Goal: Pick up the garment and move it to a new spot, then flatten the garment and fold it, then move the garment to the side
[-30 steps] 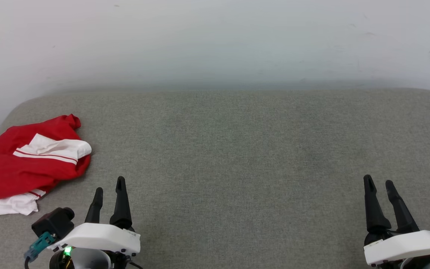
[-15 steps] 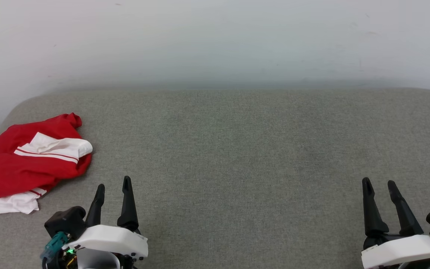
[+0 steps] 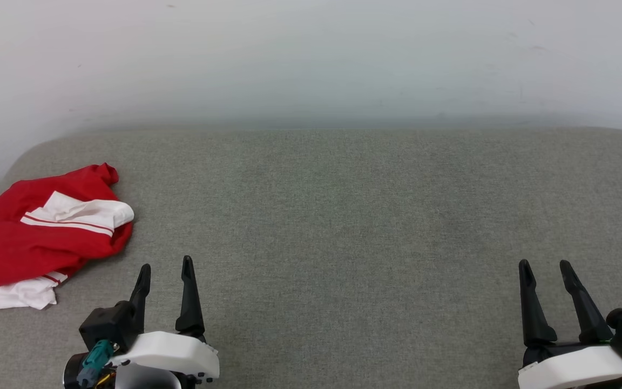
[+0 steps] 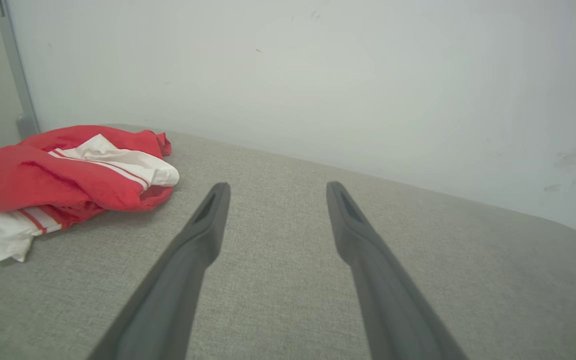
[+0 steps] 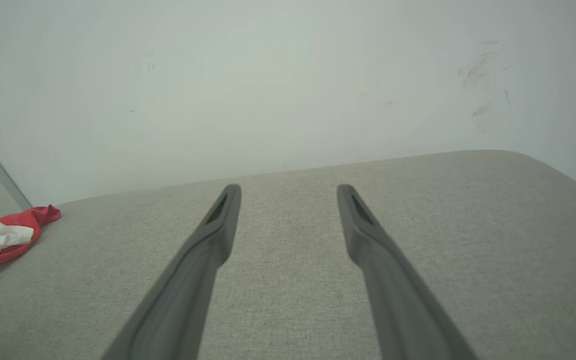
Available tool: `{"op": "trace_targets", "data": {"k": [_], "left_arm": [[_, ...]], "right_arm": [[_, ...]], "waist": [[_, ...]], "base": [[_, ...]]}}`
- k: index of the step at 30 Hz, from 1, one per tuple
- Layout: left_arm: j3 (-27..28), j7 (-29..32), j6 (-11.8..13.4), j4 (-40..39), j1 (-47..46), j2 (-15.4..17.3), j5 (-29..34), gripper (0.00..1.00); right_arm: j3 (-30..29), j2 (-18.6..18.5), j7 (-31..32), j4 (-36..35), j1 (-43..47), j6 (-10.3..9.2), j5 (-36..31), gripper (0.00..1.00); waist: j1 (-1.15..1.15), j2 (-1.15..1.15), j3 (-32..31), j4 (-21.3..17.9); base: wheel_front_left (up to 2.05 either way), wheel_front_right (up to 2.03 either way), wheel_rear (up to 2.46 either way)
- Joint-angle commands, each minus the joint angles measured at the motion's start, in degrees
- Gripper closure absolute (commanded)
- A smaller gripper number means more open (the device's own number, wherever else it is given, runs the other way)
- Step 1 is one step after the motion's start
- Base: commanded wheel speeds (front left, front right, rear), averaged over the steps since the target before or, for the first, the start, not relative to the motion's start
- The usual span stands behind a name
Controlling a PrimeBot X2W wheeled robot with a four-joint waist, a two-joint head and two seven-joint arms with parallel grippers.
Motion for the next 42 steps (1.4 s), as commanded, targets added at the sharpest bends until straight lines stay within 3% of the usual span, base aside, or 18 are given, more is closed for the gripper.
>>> {"op": "trace_targets", "data": {"k": [1, 32, 42], "left_arm": [[-0.3, -0.6, 0.2, -0.7, 0.1, 0.4, 1.4, 0.00], [0.0, -4.1, -1.7, -0.9, 1.8, -0.3, 13.4, 0.00], [1.0, -4.5, -3.1, 0.4, 1.7, -0.4, 12.4, 0.00]], "right_arm": [[0.1, 0.1, -0.5, -0.8, 0.0, -0.02, -1.5, 0.00], [0.9, 0.2, -4.0, -3.1, 2.3, -0.02, -10.6, 0.00], [0.3, 0.2, -4.3, -2.2, 2.5, -0.03, -9.1, 0.00]], "waist": [[0.00, 0.00, 0.0, 0.0], [0.00, 0.00, 0.3, 0.1], [0.00, 0.00, 0.4, 0.3]], "base": [[0.00, 0.00, 0.00], [0.00, 0.00, 0.00], [0.00, 0.00, 0.00]]}}
